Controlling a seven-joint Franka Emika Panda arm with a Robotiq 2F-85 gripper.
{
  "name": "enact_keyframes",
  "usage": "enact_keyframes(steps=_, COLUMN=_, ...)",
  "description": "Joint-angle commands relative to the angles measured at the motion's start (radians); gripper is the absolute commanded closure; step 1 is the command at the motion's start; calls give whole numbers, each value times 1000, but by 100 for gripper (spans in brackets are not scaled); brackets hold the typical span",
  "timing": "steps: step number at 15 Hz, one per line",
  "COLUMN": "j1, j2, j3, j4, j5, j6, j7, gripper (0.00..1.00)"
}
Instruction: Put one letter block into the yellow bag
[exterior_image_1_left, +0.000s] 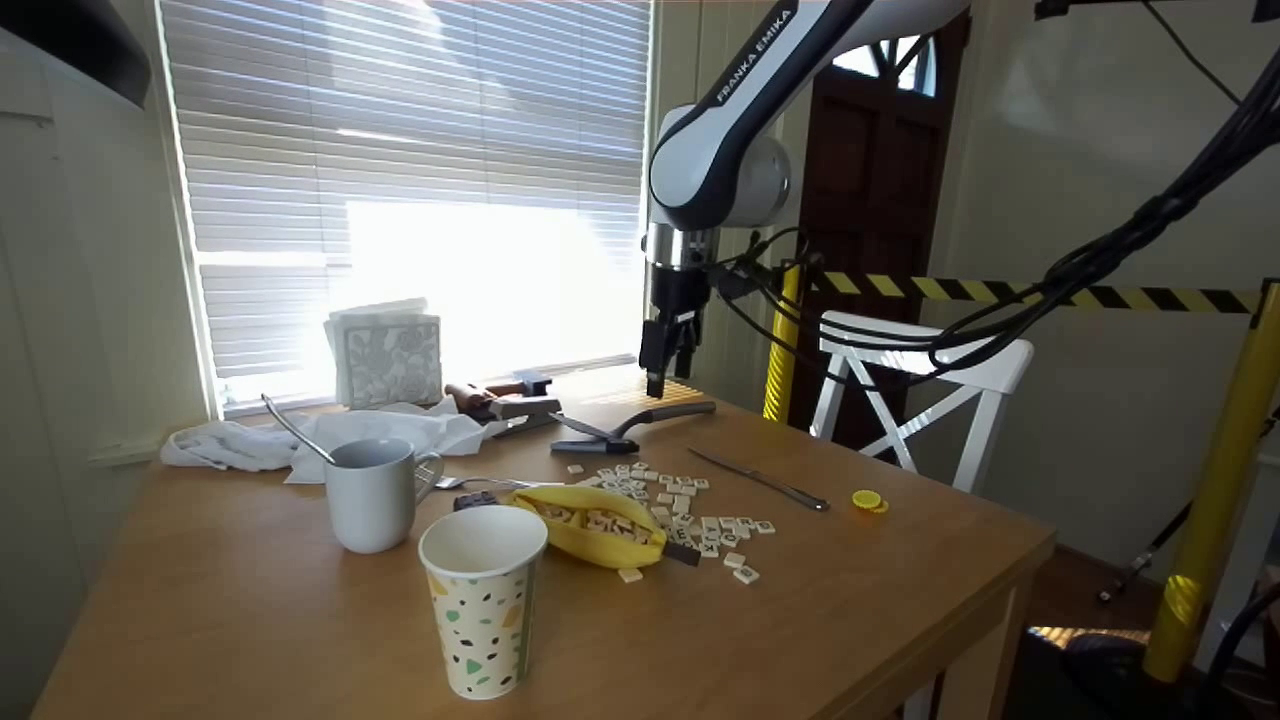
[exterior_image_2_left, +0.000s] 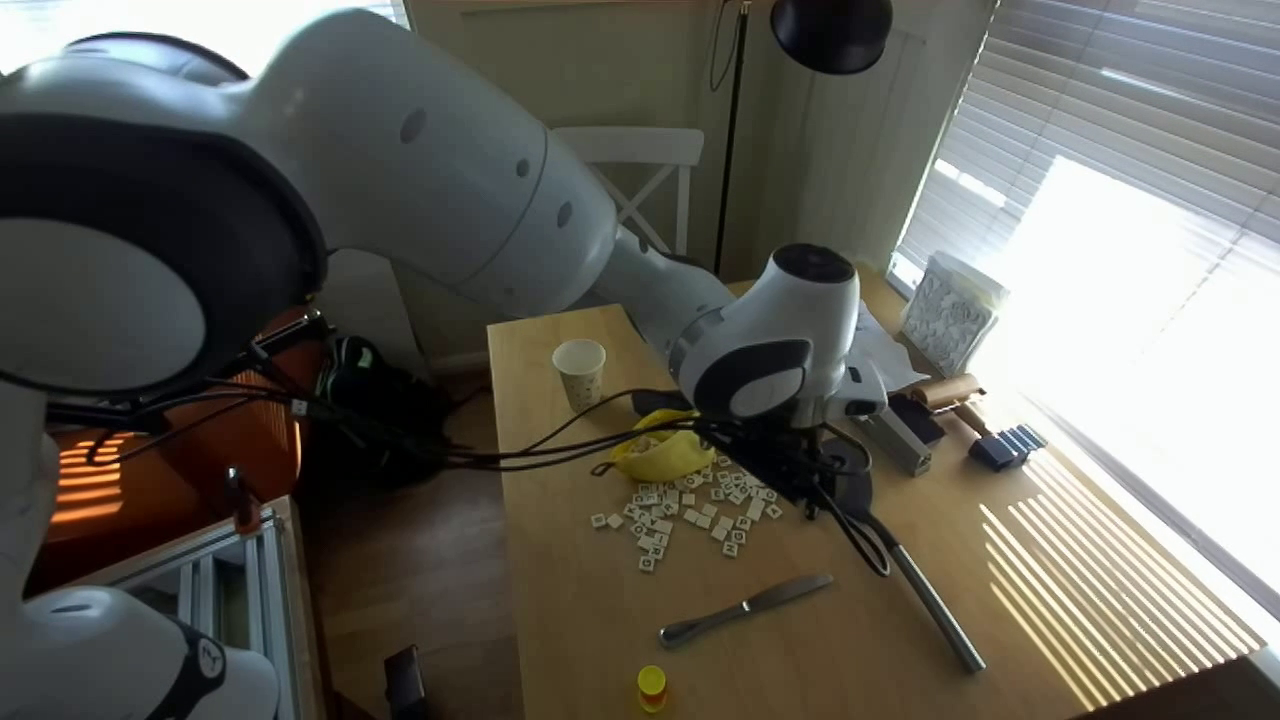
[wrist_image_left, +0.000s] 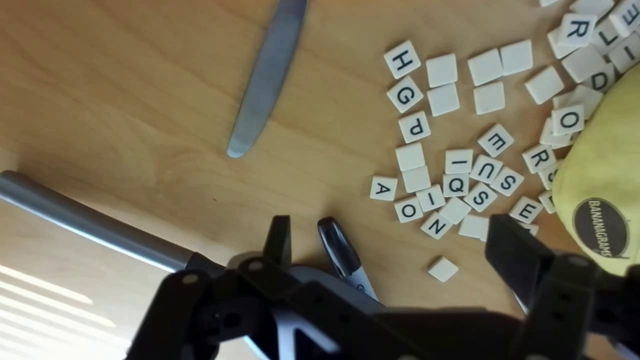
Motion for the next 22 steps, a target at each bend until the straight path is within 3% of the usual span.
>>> enact_keyframes(steps=1, j1=-4, j2=-1, j3=5, j4=2, j5=-5, j6=-3, j7=3, gripper=0)
enact_keyframes(steps=14, j1=4, j2=106, j3=23, j4=108, j5=-9, j6=-10, j7=-12, gripper=0)
enact_keyframes(steps=19, j1=2, j2=164, j3=24, j4=145, j5=-8, j6=4, j7=-5, gripper=33)
enact_keyframes(steps=22, j1=-4, j2=198, j3=29, j4=170, j5=-1, j6=14, j7=-4, gripper=38)
